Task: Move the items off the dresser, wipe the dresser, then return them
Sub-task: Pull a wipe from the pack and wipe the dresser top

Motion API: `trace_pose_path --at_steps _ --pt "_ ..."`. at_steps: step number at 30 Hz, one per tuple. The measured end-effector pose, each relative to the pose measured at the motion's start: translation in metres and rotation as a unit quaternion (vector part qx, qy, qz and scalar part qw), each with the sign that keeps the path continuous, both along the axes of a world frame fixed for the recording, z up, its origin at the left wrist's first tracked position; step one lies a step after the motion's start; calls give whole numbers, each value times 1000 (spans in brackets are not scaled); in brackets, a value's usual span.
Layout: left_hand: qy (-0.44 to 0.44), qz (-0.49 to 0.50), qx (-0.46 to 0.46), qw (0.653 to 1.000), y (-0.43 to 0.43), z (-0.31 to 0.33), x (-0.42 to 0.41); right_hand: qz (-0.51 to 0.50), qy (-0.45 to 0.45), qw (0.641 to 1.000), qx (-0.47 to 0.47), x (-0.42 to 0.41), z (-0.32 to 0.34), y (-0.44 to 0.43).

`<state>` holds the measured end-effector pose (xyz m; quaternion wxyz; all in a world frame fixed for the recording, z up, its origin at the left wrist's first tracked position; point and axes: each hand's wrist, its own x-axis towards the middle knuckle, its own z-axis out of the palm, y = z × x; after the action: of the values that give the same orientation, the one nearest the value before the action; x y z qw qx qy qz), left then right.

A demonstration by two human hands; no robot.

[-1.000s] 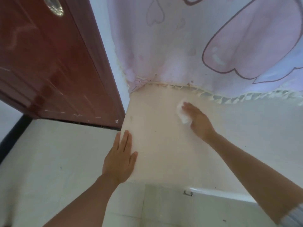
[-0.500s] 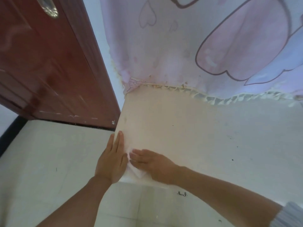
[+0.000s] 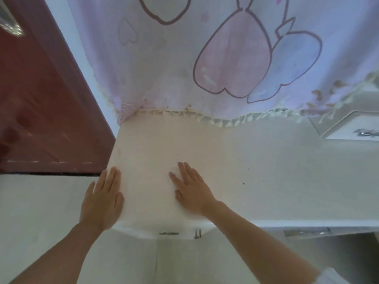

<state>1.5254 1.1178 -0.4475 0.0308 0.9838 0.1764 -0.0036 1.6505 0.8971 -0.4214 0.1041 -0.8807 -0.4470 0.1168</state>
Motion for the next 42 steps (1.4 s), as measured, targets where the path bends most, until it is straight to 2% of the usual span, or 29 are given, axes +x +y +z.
trace_pose_path --at_steps 4,9,16,19,25,29,34,40,42 --pt "14 5 22 1000 -5 7 1 -19 13 998 -63 -11 -1 7" --pt "-23 -7 36 999 -35 19 7 -168 21 981 -96 28 -5 -67" --pt "-104 -113 -27 988 -197 35 88 -343 -7 933 -108 67 -3 -228" --pt "-83 -122 -48 988 -258 37 105 -366 9 922 -127 87 -4 -275" --pt "-34 -78 -59 995 -342 31 144 -355 15 924 -139 154 -3 -349" --pt "-24 -64 -57 996 -366 14 168 -389 4 912 -131 205 -3 -415" --pt "-12 -32 -51 998 -370 10 174 -465 5 879 -108 251 4 -495" --pt "-3 -20 -70 997 -372 16 174 -513 -1 856 -68 267 -1 -500" --pt "-7 -19 -64 998 -373 15 174 -478 -5 875 -73 262 -3 -486"
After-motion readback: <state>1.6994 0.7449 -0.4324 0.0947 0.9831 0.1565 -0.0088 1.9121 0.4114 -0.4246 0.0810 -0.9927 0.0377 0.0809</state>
